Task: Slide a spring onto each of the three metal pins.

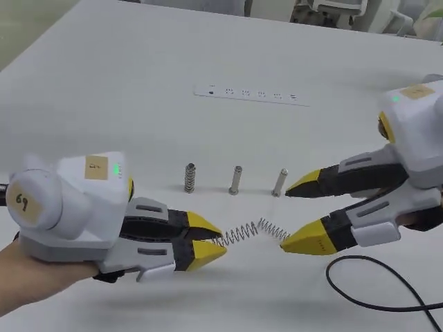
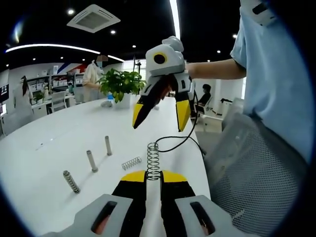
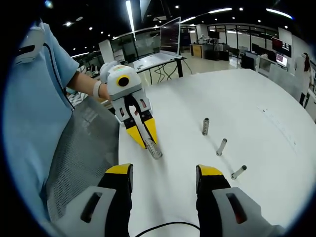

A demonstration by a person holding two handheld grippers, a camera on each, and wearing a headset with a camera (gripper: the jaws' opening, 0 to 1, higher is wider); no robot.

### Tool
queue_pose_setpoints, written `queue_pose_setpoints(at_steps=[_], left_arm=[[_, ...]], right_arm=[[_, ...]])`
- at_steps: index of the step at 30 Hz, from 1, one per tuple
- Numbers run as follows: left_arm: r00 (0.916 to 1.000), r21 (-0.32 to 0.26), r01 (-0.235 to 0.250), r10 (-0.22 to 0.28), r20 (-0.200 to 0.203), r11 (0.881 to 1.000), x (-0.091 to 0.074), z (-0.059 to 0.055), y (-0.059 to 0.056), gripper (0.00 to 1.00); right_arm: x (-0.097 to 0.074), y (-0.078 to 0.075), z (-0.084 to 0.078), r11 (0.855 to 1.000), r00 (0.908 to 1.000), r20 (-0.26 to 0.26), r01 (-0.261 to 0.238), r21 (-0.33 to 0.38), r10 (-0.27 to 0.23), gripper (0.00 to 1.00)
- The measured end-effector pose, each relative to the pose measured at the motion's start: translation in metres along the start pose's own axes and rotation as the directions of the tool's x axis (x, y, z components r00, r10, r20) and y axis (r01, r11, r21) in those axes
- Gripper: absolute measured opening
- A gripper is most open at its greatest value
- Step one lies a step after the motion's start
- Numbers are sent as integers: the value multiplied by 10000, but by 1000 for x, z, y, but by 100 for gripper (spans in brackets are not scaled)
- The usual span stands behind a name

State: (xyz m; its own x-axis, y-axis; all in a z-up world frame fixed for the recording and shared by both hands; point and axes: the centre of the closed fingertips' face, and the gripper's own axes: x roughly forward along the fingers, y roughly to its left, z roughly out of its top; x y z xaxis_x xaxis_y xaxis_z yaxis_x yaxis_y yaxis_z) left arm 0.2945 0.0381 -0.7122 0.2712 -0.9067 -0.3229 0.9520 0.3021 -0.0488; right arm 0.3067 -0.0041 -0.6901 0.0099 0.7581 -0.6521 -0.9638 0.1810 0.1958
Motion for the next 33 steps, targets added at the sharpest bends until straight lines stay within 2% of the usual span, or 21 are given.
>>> queue_pose_setpoints(at_steps=[3,9,16,33], left_arm=[[10000,45,75,-75,35,10000,0,2,-1,2],[9998,119,200,-200,60,9997,0,5,-4,2],[9994,203,347,-348,51,9992,1,7,-6,2],[9989,316,467,-468,6,9984,1,7,-7,2]], right_arm=[[4,6,0,9994,9993,-150,-340,-75,339,42],[10,9,1,9983,9982,-183,-579,-52,578,36],[15,17,3,9940,9936,-273,-1091,69,1093,24],[21,20,3,9900,9890,-451,-1410,36,1410,16]])
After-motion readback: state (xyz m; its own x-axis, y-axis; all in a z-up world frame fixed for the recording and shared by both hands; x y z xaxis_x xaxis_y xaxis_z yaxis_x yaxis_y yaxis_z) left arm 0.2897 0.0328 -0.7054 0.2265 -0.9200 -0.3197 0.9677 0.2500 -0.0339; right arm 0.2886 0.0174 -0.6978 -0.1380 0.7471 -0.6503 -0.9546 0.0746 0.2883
